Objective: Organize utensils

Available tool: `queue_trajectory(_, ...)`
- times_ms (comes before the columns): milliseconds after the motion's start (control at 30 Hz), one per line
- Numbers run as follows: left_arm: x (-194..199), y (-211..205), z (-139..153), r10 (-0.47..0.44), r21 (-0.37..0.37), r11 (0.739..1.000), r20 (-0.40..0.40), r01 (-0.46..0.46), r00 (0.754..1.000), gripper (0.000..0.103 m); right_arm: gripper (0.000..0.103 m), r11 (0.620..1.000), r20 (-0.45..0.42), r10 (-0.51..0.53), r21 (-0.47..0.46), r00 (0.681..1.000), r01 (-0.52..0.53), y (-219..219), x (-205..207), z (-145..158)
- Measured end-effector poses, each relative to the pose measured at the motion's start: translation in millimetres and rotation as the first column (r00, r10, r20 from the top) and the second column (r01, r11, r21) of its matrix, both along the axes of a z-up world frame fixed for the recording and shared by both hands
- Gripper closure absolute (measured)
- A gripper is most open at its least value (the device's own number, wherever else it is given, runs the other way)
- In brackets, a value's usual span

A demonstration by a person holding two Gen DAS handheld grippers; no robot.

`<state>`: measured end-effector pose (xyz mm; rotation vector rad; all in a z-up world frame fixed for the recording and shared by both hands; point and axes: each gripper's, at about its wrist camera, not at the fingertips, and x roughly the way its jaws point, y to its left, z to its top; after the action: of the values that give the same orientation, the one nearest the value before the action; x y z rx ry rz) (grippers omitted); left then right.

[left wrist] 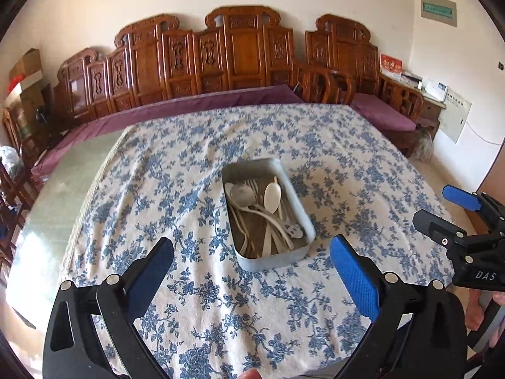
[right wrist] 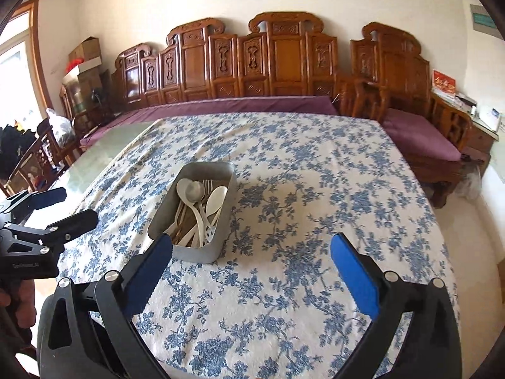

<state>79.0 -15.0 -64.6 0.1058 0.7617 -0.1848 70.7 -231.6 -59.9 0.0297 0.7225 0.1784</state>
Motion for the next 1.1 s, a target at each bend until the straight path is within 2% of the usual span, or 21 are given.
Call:
queue_trajectory(267,-34,-5,40,0.017,-0.01,1.0,0.119,-0.016,0.993,0.007,0.003,1.0,0.123,0.003,0.026,0.992,-0.006,-7,-30,45)
queue_trajectory(500,-49,-1,62,0.057,-0.032,0.998,0.163,-0.053,0.985,0.007,0.003,0.999,0.2,0.0,0.031,0.98,-0.007,-7,-51,74)
queue_trajectory(633,-56,4,71,0.076,-0.062,0.996,0.183,-0.065,0.98,0.007,0.003,1.0,0.221,-0.007,0.031,0.975,0.0,-8,-60,81)
queue_trajectory(1100,-65,4,75,0.091,-0.076,0.994,0.204,-0.077,0.975,0.007,0.002,1.0,0.22,-0.017,0.028,0.975,0.011,-11,-61,79)
